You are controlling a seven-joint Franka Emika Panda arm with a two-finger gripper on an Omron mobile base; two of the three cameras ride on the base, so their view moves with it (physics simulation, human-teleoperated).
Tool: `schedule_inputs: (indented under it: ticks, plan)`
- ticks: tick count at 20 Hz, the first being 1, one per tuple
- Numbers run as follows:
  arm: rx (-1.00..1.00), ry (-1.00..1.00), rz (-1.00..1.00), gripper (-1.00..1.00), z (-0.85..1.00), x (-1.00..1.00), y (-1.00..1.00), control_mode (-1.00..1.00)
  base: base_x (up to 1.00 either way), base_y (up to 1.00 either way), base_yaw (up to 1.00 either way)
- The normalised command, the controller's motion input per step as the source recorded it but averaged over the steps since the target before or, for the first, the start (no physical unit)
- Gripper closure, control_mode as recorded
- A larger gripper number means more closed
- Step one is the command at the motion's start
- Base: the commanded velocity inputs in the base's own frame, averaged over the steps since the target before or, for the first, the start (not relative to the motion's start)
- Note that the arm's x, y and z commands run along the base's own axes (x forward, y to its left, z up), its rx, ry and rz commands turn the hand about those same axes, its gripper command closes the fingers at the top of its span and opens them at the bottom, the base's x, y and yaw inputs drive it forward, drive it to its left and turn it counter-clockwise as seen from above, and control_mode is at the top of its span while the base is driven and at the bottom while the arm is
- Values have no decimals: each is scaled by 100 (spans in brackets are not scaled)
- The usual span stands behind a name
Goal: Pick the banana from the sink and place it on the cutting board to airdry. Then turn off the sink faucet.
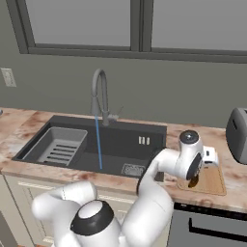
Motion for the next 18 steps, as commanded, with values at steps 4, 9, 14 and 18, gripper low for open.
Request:
schedule_inputs:
  ticks: [4, 9, 14, 18]
  plan:
    - [0, -13, 5, -100, 63, -53, 18, -100, 0, 0, 0]
    - [-4, -12, 13, -100, 26, -70, 40, -100, 0, 0, 0]
    - [-13, -15, 10, -100, 1, -59, 69, -100, 0, 0, 0]
    - [1, -16, 24, -100, 26, -44, 30, -100, 0, 0, 0]
